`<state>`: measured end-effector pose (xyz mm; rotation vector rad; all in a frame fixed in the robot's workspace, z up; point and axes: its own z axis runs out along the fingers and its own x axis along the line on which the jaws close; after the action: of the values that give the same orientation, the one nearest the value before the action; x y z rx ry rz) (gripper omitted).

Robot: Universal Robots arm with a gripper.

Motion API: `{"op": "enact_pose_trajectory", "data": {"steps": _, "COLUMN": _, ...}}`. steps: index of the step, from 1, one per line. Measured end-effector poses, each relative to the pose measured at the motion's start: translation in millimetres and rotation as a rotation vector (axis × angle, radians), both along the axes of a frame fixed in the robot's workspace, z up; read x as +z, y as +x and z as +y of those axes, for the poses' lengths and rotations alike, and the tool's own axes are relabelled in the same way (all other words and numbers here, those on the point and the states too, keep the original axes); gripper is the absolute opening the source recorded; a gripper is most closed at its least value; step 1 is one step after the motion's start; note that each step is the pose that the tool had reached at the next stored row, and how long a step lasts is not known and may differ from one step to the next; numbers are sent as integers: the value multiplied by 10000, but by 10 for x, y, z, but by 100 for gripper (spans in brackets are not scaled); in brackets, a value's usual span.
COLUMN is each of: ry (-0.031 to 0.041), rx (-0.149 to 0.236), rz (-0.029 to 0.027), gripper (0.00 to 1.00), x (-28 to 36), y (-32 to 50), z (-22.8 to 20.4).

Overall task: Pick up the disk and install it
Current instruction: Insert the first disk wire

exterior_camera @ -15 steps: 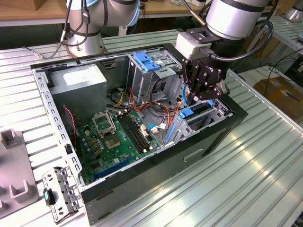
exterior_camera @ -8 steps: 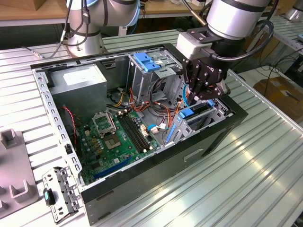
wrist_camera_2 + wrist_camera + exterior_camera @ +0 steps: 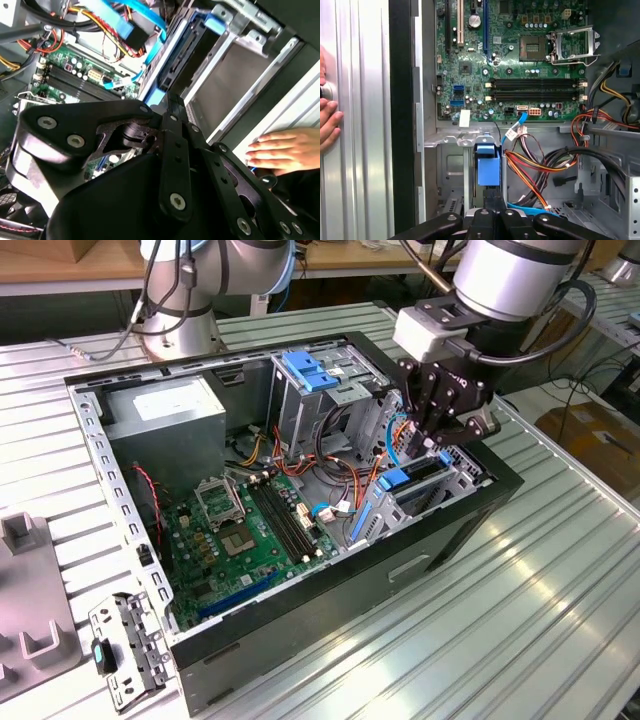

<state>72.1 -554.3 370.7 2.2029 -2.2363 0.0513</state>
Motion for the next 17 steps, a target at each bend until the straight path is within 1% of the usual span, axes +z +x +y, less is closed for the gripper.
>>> {"op": "enact_pose_trajectory", "data": {"steps": 5, "ry": 0, "rx": 6, "rz": 0, "gripper": 11, "x": 0, "y": 13, "z": -1}}
{"op": "enact_pose_trajectory", "data": {"steps": 7, "ry": 0, "rx": 22, "rz": 0, "gripper": 11, "x": 0, "y": 35, "z": -1}}
{"op": "enact_pose_trajectory", "data": {"steps": 9, "ry": 0, "rx": 77, "rz": 0, "gripper": 11, "x": -1, "y": 79, "z": -1}}
{"op": "enact_pose_trajectory", "data": {"steps": 10, "ry": 0, "rx": 241, "rz": 0, "gripper": 11, "x": -2, "y": 96, "z": 0}}
{"op": "enact_pose_trajectory", "data": {"steps": 13, "ry": 0, "rx": 839, "rz": 0, "gripper": 11, "x": -4, "y": 102, "z": -1}}
{"op": "enact_pose_trajectory", "data": {"steps": 14, "ry": 0, "rx": 919, "rz": 0, "gripper": 11, "x": -5, "y": 113, "z": -1}}
{"op": "enact_pose_trajectory", "data": {"steps": 17, "ry": -1, "rx": 926, "rz": 0, "gripper": 11, "x": -5, "y": 172, "z": 0}}
